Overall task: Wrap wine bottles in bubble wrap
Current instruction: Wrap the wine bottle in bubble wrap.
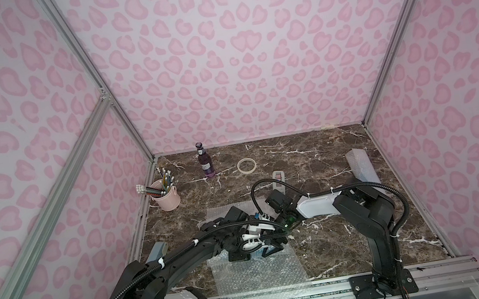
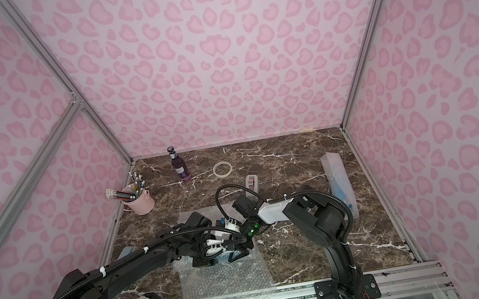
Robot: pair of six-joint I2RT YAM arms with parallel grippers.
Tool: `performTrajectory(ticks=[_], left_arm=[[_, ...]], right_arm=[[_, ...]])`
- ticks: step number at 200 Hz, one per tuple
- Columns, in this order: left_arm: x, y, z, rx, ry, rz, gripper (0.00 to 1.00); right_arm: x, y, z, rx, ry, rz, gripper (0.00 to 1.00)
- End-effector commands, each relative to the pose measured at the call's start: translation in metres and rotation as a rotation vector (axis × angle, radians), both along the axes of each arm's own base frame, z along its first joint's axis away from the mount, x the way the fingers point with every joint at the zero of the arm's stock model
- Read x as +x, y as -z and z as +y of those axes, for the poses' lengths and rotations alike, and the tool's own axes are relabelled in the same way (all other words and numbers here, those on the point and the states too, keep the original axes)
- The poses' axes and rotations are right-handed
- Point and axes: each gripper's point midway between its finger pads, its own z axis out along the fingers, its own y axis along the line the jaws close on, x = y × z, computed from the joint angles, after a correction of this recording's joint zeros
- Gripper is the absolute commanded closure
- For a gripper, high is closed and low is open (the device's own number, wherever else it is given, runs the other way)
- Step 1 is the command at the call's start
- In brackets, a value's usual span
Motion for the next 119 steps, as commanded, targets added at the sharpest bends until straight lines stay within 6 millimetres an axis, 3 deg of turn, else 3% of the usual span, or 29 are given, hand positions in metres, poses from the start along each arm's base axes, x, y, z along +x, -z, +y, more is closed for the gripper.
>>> performTrajectory(ticks=[1,33,119], left_arm=[[-0.001,0.013,0.017,0.09,-0.038,0.016,0.51],[-0.003,0.017,0.02,0.114,-0.054,0.063,0.52],[0.006,0.004,0.024,0.077,-0.135,0.041,0.52]], right_arm=[[0.007,-0.006,0.0,-0.049,0.096,0.029,0.18],[0.013,-0.019,-0.008,-0.029,0.139,0.001,0.11],[0.039,-0.018,-0.047,-0.072,0.272,-0.061,0.14]])
